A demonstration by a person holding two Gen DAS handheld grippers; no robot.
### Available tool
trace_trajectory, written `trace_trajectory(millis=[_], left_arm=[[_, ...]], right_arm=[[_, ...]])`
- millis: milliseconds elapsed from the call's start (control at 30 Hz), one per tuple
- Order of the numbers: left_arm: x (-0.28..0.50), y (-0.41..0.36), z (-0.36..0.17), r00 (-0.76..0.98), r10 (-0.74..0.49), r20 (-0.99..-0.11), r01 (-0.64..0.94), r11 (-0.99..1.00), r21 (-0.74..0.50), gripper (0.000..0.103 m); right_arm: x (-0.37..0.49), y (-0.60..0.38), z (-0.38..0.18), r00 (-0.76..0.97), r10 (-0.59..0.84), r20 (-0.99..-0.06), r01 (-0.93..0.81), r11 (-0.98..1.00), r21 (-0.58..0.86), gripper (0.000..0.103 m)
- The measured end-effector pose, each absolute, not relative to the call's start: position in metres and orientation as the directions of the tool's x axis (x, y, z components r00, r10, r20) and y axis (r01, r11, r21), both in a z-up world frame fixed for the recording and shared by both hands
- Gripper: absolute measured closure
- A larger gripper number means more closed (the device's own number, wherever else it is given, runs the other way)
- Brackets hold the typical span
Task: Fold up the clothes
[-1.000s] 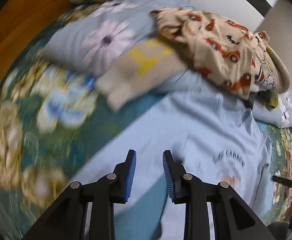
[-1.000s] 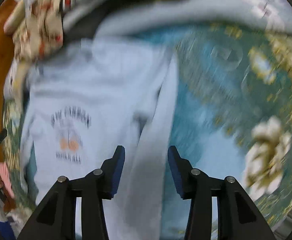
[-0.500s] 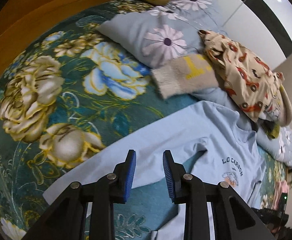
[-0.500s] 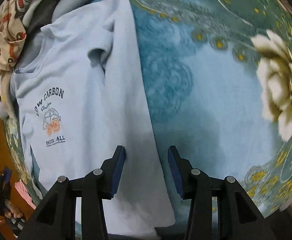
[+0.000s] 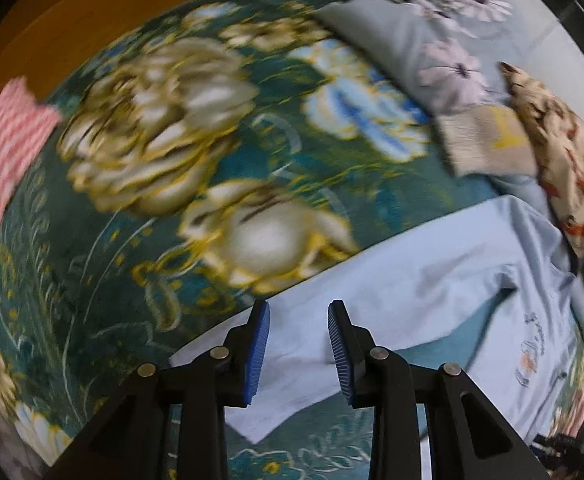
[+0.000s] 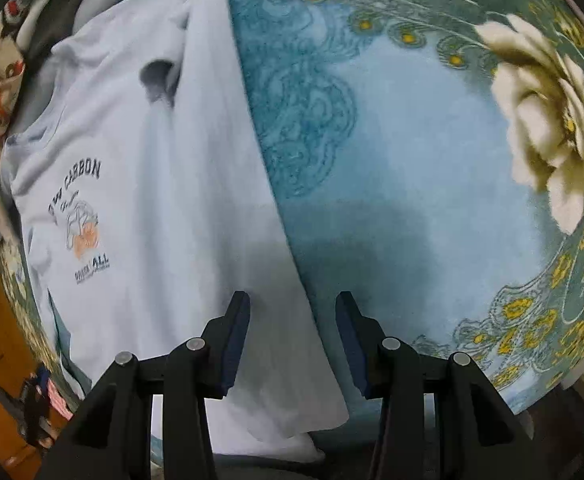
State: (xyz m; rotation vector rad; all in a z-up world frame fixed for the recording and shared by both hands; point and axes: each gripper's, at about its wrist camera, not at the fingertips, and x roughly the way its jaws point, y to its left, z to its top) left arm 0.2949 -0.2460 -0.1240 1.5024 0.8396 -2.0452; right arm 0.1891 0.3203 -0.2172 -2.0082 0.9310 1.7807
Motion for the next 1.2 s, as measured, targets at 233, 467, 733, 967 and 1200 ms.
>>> trace_trajectory(millis=[233, 467, 733, 967, 1200], left_arm=[[0.316, -0.260, -0.142, -0.257, -0.003, -0.966, 0.759, -0.620, -0.200, 0.069], [0.329, -0.256, -0.149, -0.249, 0.032, -0.968, 0.767, -0.603, -0.217, 0.069], [0.321, -0.236, -0.150, -0.207, -0.013, -0.978, 0.736, -0.661, -0.147, 0.093], [0.292, -0.229, -0.138, -0.169, -0.163, -0.972, 0.680, -0.733, 0.005, 0.100], [0.258, -0.261, -0.117, -0.200, -0.255, -0.946, 0.673, -0.738, 0.057, 0.100]], right_arm=[[0.187, 0.313, -0.213, 0.015, -0.246, -0.969, -0.629, -0.756, 0.182, 0.059], [0.180, 0.303, -0.205, -0.017, -0.250, -0.968, -0.605, -0.768, 0.209, 0.098], [0.185, 0.355, -0.170, -0.056, -0.075, -0.996, -0.606, -0.790, 0.094, 0.099], [0.199, 0.451, -0.116, -0.083, 0.232, -0.969, -0.637, -0.761, -0.127, 0.099], [0.202, 0.502, -0.107, -0.067, 0.328, -0.942, -0.661, -0.722, -0.204, 0.099]])
